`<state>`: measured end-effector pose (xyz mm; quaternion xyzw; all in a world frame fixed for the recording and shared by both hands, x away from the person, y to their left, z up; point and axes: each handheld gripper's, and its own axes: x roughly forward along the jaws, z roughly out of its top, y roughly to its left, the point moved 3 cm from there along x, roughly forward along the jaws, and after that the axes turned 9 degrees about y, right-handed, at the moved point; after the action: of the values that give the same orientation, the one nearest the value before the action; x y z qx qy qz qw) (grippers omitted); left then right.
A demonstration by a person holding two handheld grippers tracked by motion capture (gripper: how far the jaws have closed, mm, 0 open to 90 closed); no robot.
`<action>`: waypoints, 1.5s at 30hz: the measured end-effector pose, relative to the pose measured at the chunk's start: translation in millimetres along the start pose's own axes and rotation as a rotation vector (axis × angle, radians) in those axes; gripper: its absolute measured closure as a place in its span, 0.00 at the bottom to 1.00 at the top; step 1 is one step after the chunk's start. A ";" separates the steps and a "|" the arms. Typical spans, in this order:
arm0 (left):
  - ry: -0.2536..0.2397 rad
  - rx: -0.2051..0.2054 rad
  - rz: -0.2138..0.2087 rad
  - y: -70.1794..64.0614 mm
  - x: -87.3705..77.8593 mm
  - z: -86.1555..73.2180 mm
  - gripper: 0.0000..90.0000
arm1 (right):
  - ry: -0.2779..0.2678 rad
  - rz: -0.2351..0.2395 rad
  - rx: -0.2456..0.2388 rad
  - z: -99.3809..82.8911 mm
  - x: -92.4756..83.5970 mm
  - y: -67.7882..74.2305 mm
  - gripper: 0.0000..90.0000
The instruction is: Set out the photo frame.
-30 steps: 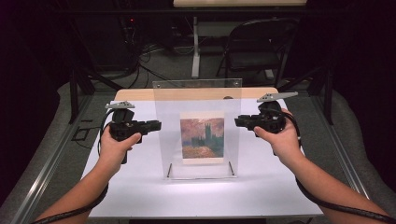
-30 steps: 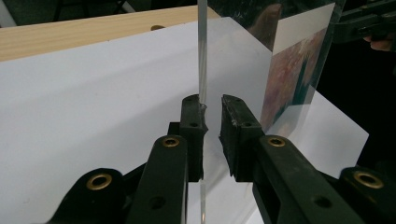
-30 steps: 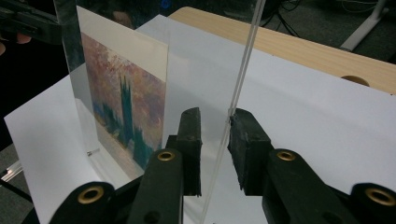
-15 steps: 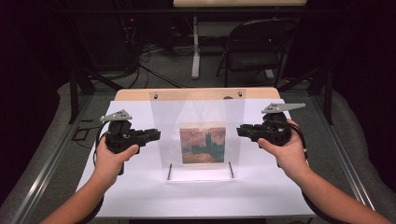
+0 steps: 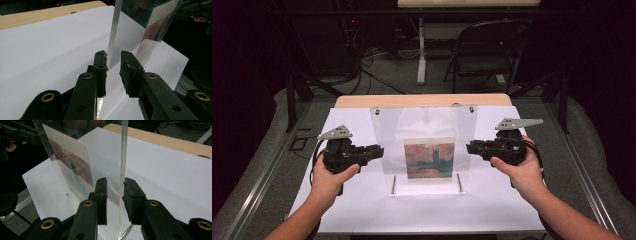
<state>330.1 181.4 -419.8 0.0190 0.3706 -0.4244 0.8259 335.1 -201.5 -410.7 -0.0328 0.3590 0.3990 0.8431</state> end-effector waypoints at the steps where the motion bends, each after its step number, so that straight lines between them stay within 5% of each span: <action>1: 0.001 0.000 0.001 0.1 0.3 0.0 0.83 | 0.003 0.000 0.000 -0.2 0.5 -0.2 0.81; 13: 0.000 0.005 0.004 -1.1 -0.4 -2.2 0.75 | 0.010 0.001 0.003 -4.1 0.5 -1.2 0.73; 23: -0.027 -0.038 0.030 7.5 -10.8 -11.8 0.60 | -0.020 -0.024 0.019 -12.5 -15.3 -9.7 0.62; 33: -0.051 -0.090 0.132 28.2 -28.6 -35.9 0.51 | -0.038 -0.108 0.047 -31.3 -29.9 -27.7 0.49; 39: -0.035 -0.110 0.193 36.7 -22.1 -62.5 0.50 | -0.054 -0.151 0.055 -46.7 -29.5 -32.5 0.47; 45: -0.046 -0.156 0.183 40.5 -8.7 -86.3 0.49 | -0.065 -0.180 0.068 -73.7 -17.0 -31.2 0.46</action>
<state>304.4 243.1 -488.3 -0.0215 0.3801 -0.3175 0.8685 307.0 -259.0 -461.7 -0.0235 0.3404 0.3101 0.8874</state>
